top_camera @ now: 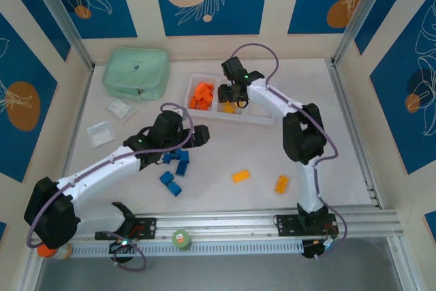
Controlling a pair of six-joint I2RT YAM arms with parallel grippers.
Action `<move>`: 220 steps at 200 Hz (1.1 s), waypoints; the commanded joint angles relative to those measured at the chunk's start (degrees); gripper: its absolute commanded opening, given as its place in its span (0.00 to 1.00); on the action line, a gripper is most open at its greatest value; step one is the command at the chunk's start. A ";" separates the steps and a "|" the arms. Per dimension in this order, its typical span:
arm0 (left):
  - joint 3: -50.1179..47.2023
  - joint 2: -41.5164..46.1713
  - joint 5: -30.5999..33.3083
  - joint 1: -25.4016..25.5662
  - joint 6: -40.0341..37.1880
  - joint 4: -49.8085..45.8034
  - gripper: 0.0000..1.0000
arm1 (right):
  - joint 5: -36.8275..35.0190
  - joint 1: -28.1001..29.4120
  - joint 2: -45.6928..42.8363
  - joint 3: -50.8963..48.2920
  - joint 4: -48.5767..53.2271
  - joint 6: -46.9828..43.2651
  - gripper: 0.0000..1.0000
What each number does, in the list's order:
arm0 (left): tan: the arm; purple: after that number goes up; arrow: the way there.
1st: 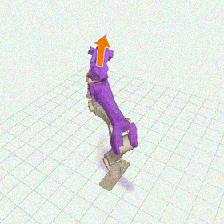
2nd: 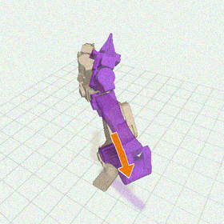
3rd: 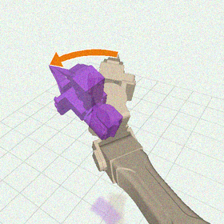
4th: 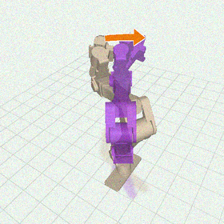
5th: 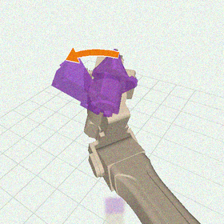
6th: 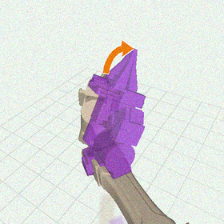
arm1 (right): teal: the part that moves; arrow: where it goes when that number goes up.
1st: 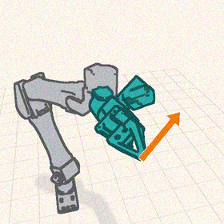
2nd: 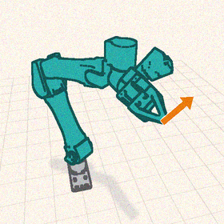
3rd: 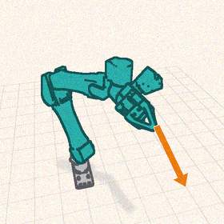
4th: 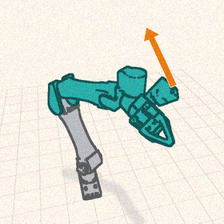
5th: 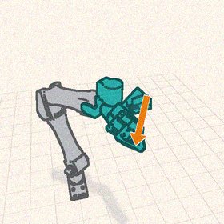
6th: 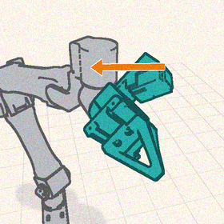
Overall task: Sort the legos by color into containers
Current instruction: Place the lego in the container, then pick up the lego from the bottom-center of the table.
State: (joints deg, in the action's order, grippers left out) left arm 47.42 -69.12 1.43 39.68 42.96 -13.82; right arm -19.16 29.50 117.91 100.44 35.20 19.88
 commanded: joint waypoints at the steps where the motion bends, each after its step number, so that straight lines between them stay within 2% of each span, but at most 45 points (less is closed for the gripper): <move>1: 1.72 1.65 -1.68 -0.40 -1.56 -2.08 0.99 | 3.01 1.19 -8.28 -5.02 -2.28 0.45 0.58; 49: 0.56 3.34 -1.81 0.98 -0.97 -4.34 0.99 | 3.60 4.27 -19.37 -18.43 -0.27 4.19 0.64; 108: -3.28 5.79 0.09 5.43 1.74 -3.73 0.99 | 4.75 8.57 -31.94 -35.66 0.90 11.99 0.68; 150: -6.72 7.40 2.08 8.30 4.89 -2.41 0.99 | 3.93 12.76 -41.09 -47.57 -0.16 20.53 0.69; 187: -9.07 8.35 2.53 8.81 6.96 -1.31 0.99 | 4.07 16.68 -44.99 -55.02 -1.12 27.64 0.69; 220: -9.61 8.57 2.78 9.03 7.31 -1.47 0.99 | 0.45 22.38 -46.18 -59.28 0.13 35.46 0.69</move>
State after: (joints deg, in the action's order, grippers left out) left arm 38.59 -61.76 3.03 48.03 49.12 -15.92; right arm -16.53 48.58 73.28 43.75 34.81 47.22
